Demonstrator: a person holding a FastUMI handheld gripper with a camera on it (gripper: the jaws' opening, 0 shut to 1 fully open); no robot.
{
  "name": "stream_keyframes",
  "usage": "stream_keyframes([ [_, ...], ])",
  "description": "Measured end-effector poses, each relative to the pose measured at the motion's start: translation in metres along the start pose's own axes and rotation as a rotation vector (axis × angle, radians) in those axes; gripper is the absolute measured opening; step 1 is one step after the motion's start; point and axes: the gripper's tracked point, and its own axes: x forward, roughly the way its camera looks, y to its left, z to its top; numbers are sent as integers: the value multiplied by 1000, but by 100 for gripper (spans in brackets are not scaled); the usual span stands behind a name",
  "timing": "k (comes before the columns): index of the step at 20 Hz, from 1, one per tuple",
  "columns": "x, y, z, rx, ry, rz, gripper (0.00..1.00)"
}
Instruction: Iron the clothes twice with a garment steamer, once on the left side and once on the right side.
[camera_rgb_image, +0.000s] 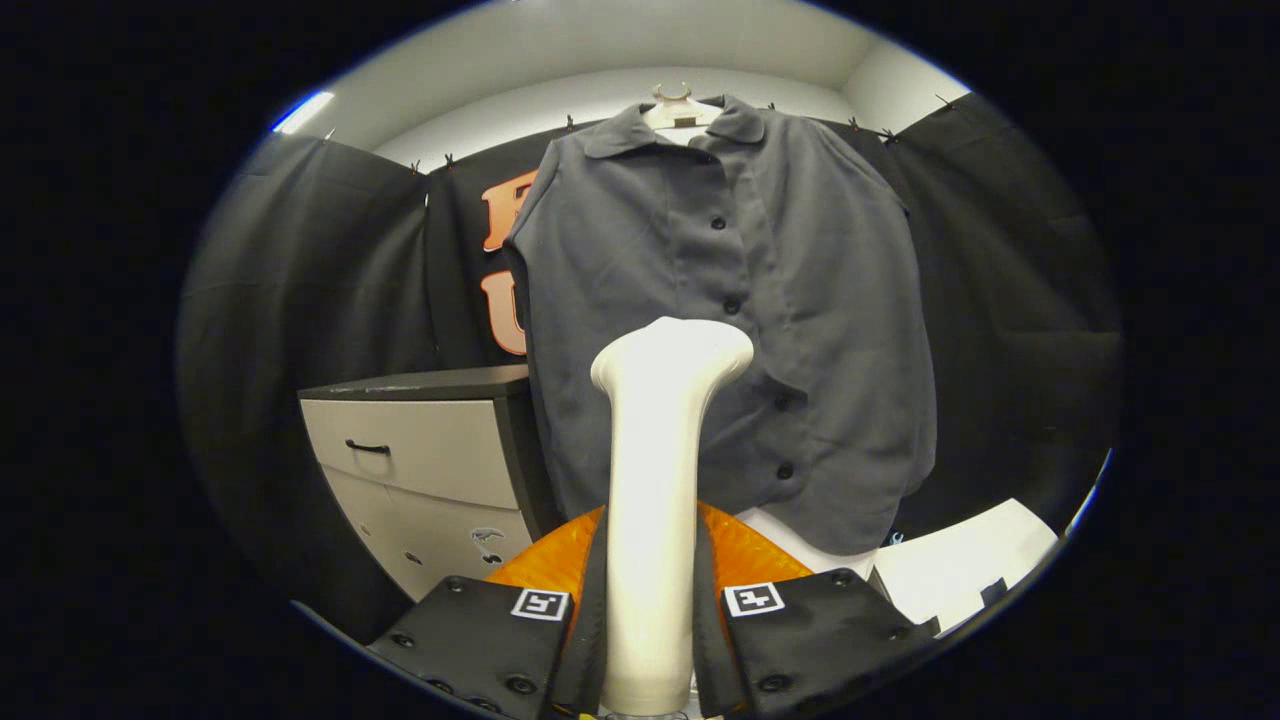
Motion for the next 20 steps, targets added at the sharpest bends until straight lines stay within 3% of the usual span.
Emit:
stream_keyframes([
  [6, -12, -45, 80, -9, -139, -73, 42],
  [13, 17, -120, 164, 9, -225, -158, 42],
  [20, 62, -141, 185, 8, -225, -185, 42],
])
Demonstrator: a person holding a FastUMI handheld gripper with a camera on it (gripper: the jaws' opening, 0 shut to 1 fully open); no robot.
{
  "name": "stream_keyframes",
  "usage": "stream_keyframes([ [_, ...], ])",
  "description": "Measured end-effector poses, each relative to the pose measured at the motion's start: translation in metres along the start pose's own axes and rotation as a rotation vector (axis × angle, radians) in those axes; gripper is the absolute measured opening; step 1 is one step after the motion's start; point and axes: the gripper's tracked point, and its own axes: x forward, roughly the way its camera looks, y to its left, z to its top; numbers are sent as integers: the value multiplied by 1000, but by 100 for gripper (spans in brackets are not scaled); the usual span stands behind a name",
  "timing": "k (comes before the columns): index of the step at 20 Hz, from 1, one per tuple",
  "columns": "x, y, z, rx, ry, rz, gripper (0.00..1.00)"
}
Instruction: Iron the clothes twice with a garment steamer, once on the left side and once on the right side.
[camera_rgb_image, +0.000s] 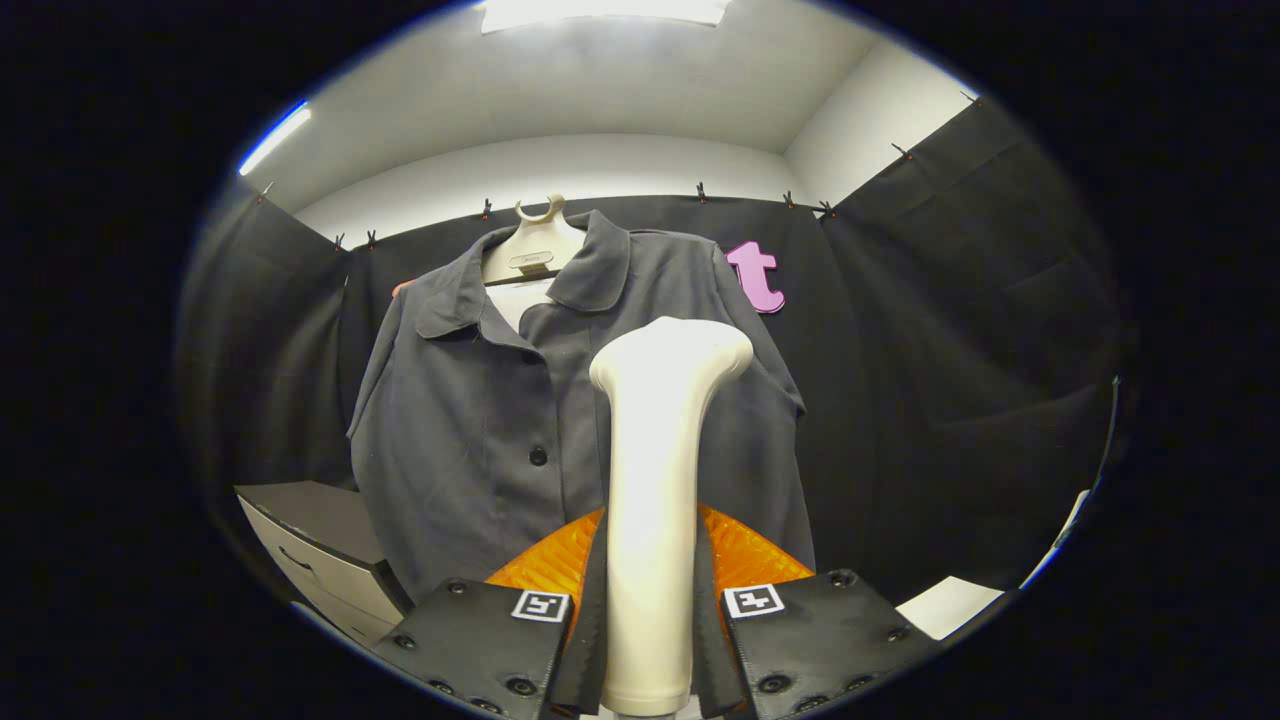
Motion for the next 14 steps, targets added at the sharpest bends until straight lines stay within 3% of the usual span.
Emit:
stream_keyframes([
  [5, 19, 4, -19, 28, 42, 3, 42],
  [14, -11, -4, -67, 49, 113, -16, 42],
])
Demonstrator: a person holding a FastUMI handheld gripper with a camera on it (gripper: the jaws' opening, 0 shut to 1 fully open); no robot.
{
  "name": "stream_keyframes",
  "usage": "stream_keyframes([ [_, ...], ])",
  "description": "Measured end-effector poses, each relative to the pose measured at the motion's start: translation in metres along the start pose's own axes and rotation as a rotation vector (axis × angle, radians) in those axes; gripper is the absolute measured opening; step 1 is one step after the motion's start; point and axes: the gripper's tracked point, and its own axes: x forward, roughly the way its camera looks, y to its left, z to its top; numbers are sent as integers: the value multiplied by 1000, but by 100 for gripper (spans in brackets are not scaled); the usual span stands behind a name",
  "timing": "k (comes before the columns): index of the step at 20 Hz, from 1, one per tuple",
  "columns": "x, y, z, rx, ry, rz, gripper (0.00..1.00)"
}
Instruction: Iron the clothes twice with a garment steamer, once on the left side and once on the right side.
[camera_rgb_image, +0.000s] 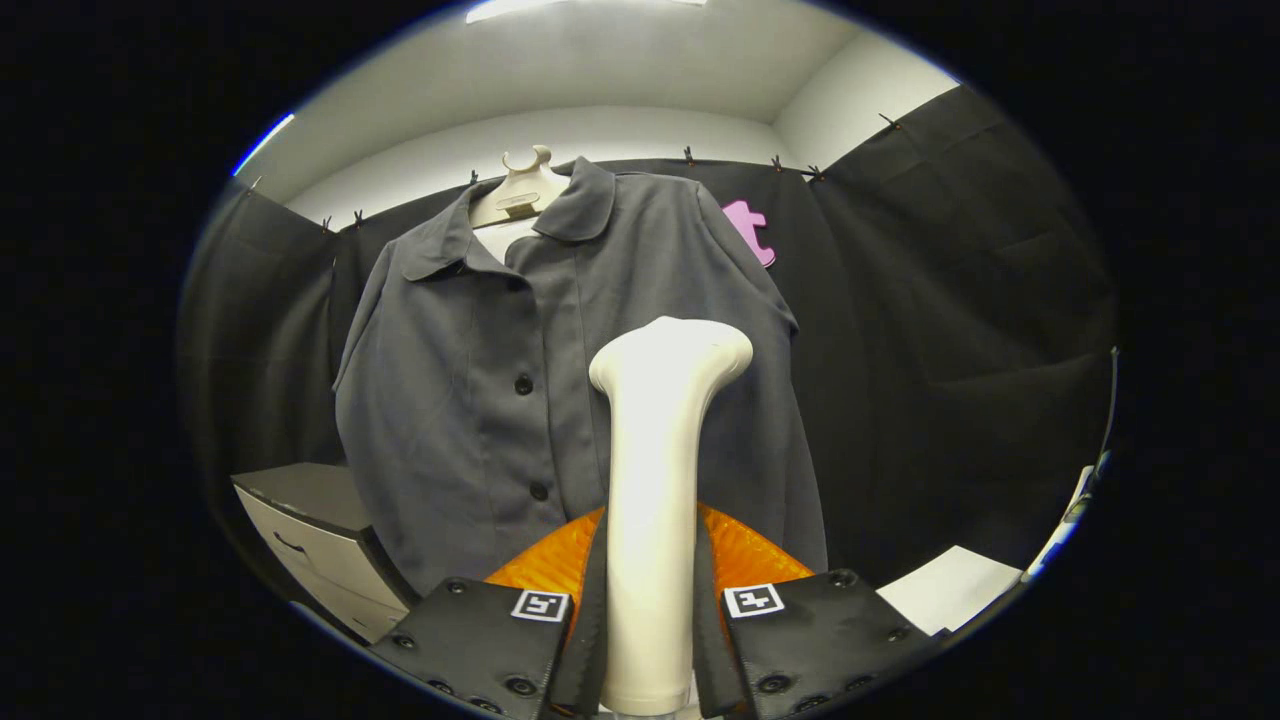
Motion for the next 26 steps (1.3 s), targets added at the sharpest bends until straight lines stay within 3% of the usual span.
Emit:
stream_keyframes([
  [18, -45, -18, -136, 55, 174, -15, 43],
  [26, -77, -30, -135, 27, 157, -40, 43],
])
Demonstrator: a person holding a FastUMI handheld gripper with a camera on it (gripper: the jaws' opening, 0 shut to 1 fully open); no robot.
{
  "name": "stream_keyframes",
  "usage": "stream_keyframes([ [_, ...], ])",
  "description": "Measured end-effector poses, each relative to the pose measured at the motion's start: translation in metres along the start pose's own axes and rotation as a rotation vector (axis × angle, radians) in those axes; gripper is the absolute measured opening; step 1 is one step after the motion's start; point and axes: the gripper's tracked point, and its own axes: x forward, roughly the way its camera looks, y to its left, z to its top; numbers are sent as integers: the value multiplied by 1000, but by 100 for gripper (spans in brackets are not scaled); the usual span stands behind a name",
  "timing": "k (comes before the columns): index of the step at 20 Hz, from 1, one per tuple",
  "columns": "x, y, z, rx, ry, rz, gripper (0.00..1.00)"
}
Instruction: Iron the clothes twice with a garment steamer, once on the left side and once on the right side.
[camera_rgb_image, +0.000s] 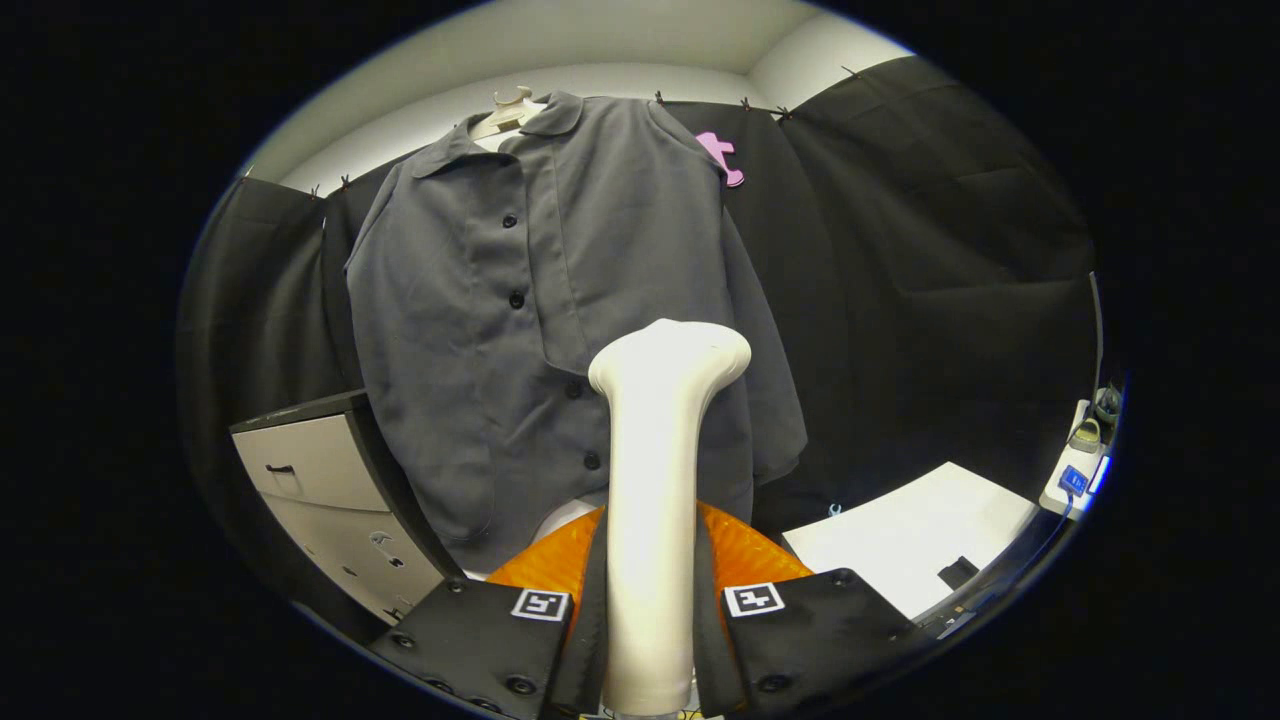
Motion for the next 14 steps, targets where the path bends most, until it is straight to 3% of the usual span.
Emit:
stream_keyframes([
  [14, -113, 72, 77, -33, -148, 75, 42],
])
